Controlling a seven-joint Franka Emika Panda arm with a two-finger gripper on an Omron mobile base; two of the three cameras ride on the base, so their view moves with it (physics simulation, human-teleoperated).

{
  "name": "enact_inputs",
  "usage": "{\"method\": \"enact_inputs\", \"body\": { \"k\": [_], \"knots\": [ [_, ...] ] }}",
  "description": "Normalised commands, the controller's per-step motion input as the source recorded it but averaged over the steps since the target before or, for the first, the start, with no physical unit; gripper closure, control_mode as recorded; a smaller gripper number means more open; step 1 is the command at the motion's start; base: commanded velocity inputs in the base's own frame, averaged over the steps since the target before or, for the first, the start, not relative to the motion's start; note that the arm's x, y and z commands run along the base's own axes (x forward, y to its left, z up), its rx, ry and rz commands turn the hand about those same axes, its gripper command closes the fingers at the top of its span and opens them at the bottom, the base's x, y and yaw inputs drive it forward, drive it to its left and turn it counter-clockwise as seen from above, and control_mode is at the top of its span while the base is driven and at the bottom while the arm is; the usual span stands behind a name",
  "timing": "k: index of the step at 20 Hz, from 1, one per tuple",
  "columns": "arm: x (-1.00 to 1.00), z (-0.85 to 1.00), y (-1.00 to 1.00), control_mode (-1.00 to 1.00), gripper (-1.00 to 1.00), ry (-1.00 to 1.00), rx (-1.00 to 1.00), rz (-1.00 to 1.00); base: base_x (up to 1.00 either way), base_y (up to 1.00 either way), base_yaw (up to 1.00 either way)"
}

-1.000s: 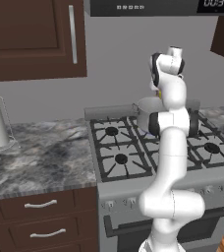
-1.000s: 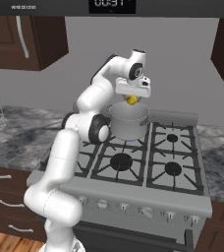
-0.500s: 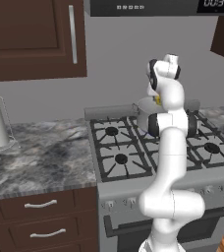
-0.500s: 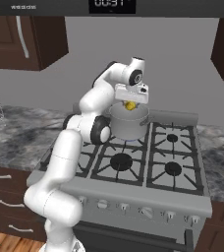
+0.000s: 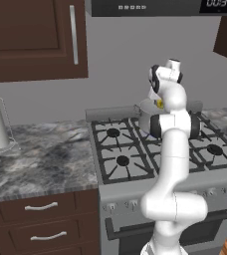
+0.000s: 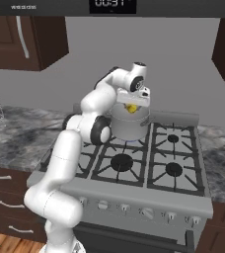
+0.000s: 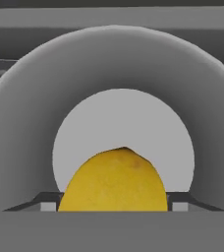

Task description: Turn on the burner for the pot on the stove. Wait thirty seconds for the pot to heat up. Then add the lemon to the pot.

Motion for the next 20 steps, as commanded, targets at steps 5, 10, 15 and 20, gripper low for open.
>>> {"method": "enact_inputs", "body": {
  "k": [5,10,15,20],
  "knots": [
    [0.11,-0.38,0.00,-1.00,1.00,-0.15,-0.03,0.00,0.00,0.00,0.00],
    [0.19,-0.37,0.00,-1.00,1.00,-0.17,-0.01,0.00,0.00,0.00,0.00],
    [0.27,-0.31,0.00,-1.00,1.00,-0.15,0.00,0.00,0.00,0.00,0.00],
    [0.12,-0.05,0.00,-1.00,-1.00,-0.03,0.00,0.00,0.00,0.00,0.00]
  ]
}}
